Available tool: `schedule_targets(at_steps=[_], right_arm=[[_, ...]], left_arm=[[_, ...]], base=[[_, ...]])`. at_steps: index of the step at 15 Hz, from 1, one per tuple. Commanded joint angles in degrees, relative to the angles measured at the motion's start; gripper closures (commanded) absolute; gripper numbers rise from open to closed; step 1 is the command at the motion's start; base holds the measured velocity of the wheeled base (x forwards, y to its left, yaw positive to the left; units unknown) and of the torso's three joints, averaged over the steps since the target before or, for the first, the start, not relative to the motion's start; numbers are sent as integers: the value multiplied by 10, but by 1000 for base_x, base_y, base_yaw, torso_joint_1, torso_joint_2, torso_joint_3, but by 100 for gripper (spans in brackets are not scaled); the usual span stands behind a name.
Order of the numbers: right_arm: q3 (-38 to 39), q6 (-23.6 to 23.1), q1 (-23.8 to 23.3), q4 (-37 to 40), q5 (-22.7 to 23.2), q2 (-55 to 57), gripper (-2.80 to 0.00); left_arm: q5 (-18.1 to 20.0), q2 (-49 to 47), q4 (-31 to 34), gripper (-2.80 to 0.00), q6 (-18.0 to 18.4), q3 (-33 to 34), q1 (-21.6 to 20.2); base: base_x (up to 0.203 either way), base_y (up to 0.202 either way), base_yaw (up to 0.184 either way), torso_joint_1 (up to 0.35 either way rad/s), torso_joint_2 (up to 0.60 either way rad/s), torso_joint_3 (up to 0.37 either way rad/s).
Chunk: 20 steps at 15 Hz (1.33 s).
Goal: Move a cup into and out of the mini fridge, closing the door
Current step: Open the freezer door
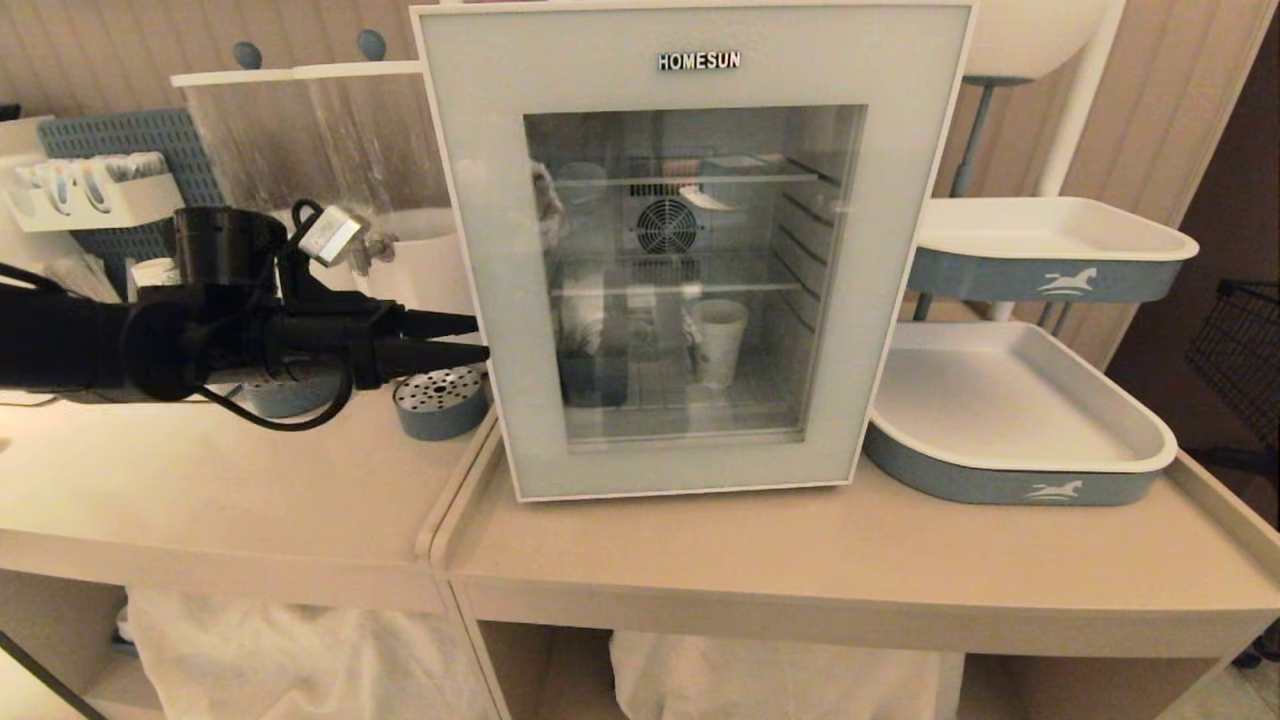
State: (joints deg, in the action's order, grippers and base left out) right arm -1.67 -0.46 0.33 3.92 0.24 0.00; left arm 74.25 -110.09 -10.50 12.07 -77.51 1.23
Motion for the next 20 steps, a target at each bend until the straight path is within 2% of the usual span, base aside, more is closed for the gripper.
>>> schedule_targets(at_steps=[1, 9, 16, 18, 20], right_arm=[[0, 0, 0, 0, 0, 1, 0], [0, 0, 0, 0, 0, 1, 0], [0, 1, 0, 0, -1, 1, 0], [0, 1, 0, 0, -1, 1, 0], [0, 1, 0, 0, -2, 1, 0]], left_arm=[[9, 14, 1, -280, 1, 21, 4], [9, 48, 1, -280, 4, 63, 37], [1, 138, 2, -280, 0, 123, 132], [-17, 179, 1, -280, 1, 157, 158], [-33, 203, 1, -280, 1, 188, 167]], base=[[0, 0, 0, 0, 0, 0], [0, 0, 0, 0, 0, 0], [0, 0, 0, 0, 0, 0], [0, 0, 0, 0, 0, 0], [0, 0, 0, 0, 0, 0]])
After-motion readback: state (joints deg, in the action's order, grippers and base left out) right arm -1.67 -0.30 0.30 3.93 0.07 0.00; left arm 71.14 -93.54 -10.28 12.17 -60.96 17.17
